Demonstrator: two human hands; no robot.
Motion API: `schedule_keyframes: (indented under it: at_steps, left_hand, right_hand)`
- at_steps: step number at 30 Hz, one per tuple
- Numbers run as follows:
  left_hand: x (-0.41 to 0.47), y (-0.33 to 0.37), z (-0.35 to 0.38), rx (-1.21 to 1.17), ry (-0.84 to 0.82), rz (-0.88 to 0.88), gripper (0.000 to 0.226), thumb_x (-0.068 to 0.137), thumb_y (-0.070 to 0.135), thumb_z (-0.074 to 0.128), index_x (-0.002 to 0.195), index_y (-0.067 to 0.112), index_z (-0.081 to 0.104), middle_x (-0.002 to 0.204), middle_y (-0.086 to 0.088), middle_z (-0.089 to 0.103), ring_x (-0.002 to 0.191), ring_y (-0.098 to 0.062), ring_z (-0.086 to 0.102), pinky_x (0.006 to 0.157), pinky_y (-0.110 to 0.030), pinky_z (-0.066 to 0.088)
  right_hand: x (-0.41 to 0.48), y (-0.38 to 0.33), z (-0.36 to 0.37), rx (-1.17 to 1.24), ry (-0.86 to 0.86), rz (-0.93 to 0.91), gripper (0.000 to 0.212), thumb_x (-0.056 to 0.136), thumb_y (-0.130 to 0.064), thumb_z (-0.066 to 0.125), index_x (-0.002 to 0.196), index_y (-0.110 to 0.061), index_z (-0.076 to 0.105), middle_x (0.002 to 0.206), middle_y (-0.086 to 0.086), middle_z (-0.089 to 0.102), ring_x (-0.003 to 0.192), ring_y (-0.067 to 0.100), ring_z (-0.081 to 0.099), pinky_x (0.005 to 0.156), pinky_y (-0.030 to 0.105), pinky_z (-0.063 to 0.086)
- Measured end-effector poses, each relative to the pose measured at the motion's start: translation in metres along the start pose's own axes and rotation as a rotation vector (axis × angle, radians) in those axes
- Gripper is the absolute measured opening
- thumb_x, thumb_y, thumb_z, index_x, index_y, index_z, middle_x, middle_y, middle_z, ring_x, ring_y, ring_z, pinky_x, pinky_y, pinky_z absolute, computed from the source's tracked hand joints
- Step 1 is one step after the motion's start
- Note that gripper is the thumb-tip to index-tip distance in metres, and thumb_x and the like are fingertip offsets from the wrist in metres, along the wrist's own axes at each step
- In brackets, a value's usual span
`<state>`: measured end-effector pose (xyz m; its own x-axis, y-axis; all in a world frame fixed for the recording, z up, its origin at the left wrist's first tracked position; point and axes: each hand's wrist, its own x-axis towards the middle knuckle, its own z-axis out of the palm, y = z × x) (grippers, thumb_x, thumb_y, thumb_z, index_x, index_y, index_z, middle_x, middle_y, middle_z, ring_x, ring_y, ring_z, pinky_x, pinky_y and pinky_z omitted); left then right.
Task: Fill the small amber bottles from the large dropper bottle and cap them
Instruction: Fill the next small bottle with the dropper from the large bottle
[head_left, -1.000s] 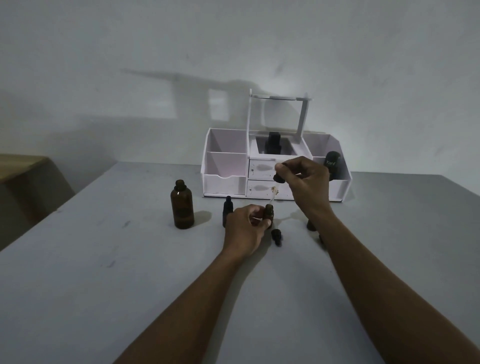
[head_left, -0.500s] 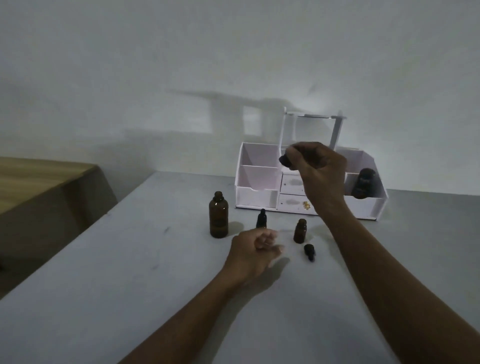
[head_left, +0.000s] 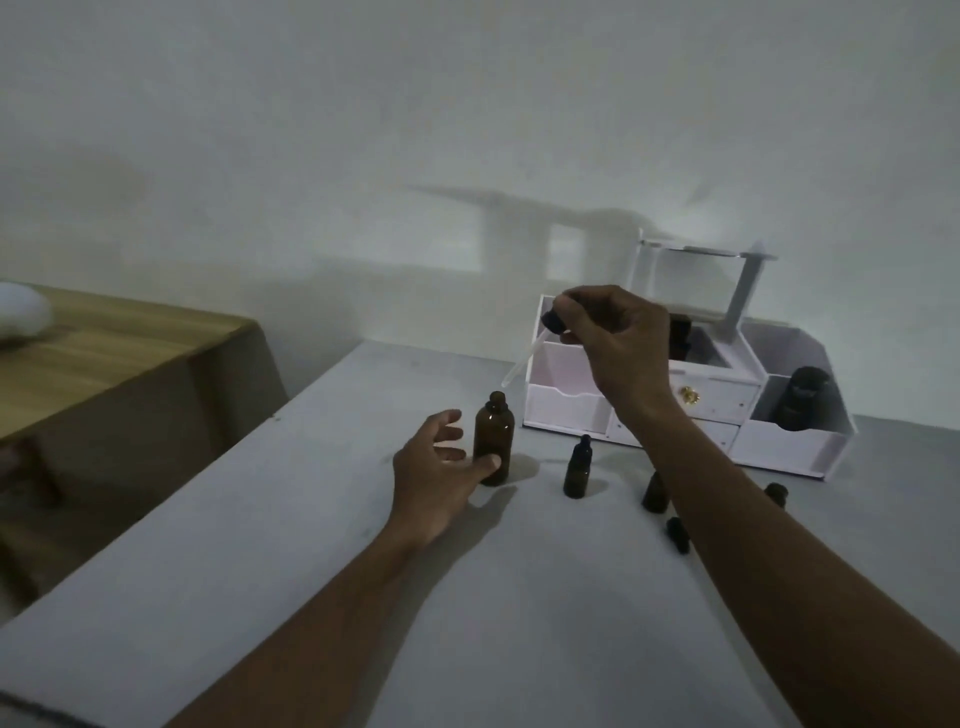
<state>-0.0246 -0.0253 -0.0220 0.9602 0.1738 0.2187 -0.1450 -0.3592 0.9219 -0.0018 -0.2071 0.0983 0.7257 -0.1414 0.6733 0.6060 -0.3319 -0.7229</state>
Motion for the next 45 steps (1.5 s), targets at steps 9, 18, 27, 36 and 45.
schedule_keyframes:
  at_steps: [9,18,27,36,45]
  left_hand:
    - [0.006,0.001,0.009,0.006,-0.1,0.025,0.066,0.071,0.029,0.086,0.13,0.022,0.057,0.127,0.001,0.065,0.114,-0.018,0.062,0.102,-0.037,0.049]
    - [0.006,0.002,0.008,0.077,-0.11,0.033,0.057,0.076,0.032,0.081,0.128,0.021,0.058,0.124,0.001,0.067,0.109,-0.018,0.065,0.101,-0.034,0.046]
    - [0.005,0.003,0.006,0.076,-0.127,0.02,0.061,0.075,0.032,0.082,0.13,0.022,0.056,0.126,0.0,0.065,0.11,-0.018,0.064,0.099,-0.035,0.047]
    - [-0.03,0.009,0.001,0.046,-0.067,-0.043,0.043,0.079,0.029,0.079,0.114,0.025,0.055,0.109,0.005,0.061,0.091,-0.014,0.061,0.072,-0.02,0.048]
    - [-0.07,0.045,0.06,-0.058,-0.339,-0.003,0.023,0.081,0.022,0.075,0.101,0.025,0.064,0.098,0.003,0.07,0.092,-0.01,0.065,0.071,-0.017,0.048]
  right_hand:
    - [-0.001,0.006,0.018,-0.116,-0.159,-0.016,0.013,0.088,-0.024,0.073,0.097,-0.014,0.076,0.083,-0.006,0.076,0.077,0.005,0.074,0.08,0.03,0.061]
    - [-0.021,0.036,0.036,-0.33,-0.378,0.017,0.02,0.086,-0.024,0.076,0.103,-0.013,0.076,0.093,0.001,0.077,0.075,-0.003,0.067,0.068,0.003,0.05]
    - [-0.021,0.032,0.03,-0.339,-0.367,0.01,0.031,0.084,-0.029,0.078,0.11,-0.014,0.075,0.095,-0.001,0.077,0.08,0.0,0.07,0.071,0.003,0.049]
    - [-0.043,0.022,-0.093,-0.499,-0.522,0.045,0.018,0.08,-0.014,0.079,0.098,-0.018,0.077,0.092,-0.008,0.075,0.083,0.004,0.07,0.078,0.022,0.059]
    - [-0.095,0.053,-0.136,-1.01,-0.938,0.18,0.047,0.084,-0.004,0.067,0.122,-0.03,0.065,0.135,-0.007,0.056,0.124,0.014,0.049,0.109,0.036,0.042]
